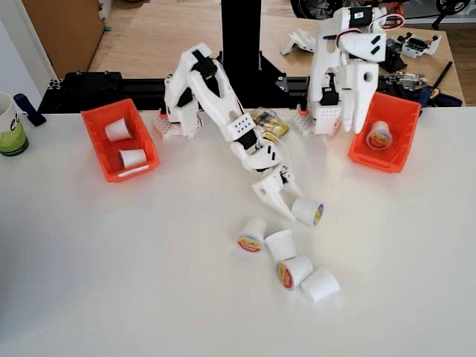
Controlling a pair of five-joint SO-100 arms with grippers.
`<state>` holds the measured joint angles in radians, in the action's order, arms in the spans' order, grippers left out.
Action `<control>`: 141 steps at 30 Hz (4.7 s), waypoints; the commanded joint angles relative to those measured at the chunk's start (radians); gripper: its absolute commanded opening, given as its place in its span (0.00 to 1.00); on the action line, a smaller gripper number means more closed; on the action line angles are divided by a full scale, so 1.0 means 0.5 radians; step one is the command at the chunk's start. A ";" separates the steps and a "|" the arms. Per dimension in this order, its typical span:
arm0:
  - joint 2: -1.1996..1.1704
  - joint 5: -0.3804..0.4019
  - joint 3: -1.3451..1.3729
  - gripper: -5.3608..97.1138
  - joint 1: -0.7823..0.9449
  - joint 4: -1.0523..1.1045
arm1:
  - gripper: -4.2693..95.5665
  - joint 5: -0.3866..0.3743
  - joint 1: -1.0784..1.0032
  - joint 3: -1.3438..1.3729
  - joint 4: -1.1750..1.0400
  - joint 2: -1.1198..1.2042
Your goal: Sort the coffee pods, blue into left, red into right
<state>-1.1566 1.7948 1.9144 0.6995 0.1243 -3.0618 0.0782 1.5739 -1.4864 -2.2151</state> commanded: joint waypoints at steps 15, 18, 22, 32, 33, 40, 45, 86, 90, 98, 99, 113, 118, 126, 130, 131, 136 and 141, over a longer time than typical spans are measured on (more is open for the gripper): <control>-0.310 -0.098 -0.101 0.22 -0.015 -0.270 | 0.20 0.006 -0.006 0.058 0.086 -0.046; -0.328 -0.114 -0.101 0.22 -0.015 -0.282 | 0.20 0.012 -0.006 0.074 0.089 -0.046; -0.328 -0.120 -0.114 0.31 -0.025 -0.291 | 0.21 0.018 -0.006 0.147 0.150 -0.071; -0.242 -0.476 -0.270 0.46 -0.083 0.322 | 0.22 0.071 -0.009 0.209 0.221 -0.086; -0.199 -0.485 -0.273 0.46 -0.095 0.405 | 0.22 0.083 -0.009 0.209 0.221 -0.089; 0.319 -0.482 -0.439 0.47 -0.101 1.172 | 0.21 0.123 0.006 0.209 0.224 -0.089; 0.423 -0.497 -0.568 0.47 -0.089 1.169 | 0.21 0.156 0.012 0.209 0.215 -0.089; 1.703 -0.114 -2.025 0.29 -0.150 1.264 | 0.19 0.230 0.040 0.295 0.261 -0.098; 1.804 -0.089 -2.154 0.27 -0.135 1.313 | 0.19 0.224 0.043 0.310 0.288 -0.098; 1.801 -0.086 -2.154 0.24 -0.117 1.328 | 0.19 0.224 0.043 0.402 0.411 -0.098; 1.801 -0.080 -2.154 0.23 -0.117 1.328 | 0.19 0.224 0.043 0.405 0.414 -0.098; 1.700 -0.086 -2.148 0.21 -0.135 1.114 | 0.18 0.230 0.043 0.408 0.417 -0.098; 1.632 -0.095 -2.141 0.21 -0.138 0.939 | 0.18 0.230 0.043 0.408 0.423 -0.098; 1.470 -0.104 -1.991 0.21 -0.141 0.788 | 0.18 0.242 0.043 0.408 0.414 -0.098; 1.184 -0.178 -1.838 0.21 -0.138 0.426 | 0.18 0.255 0.043 0.408 0.399 -0.101; 1.086 -0.202 -1.798 0.21 -0.135 0.270 | 0.18 0.258 0.043 0.408 0.393 -0.104; 0.770 -0.304 -1.792 0.21 -0.120 -0.383 | 0.18 0.282 0.034 0.408 0.344 -0.138; 0.546 -0.383 -1.792 0.21 -0.120 -0.703 | 0.18 0.304 0.025 0.408 0.276 -0.190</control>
<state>-0.7455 1.6230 1.0186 0.6381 -0.1457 -2.9176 0.0920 1.7810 -1.3346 -2.2795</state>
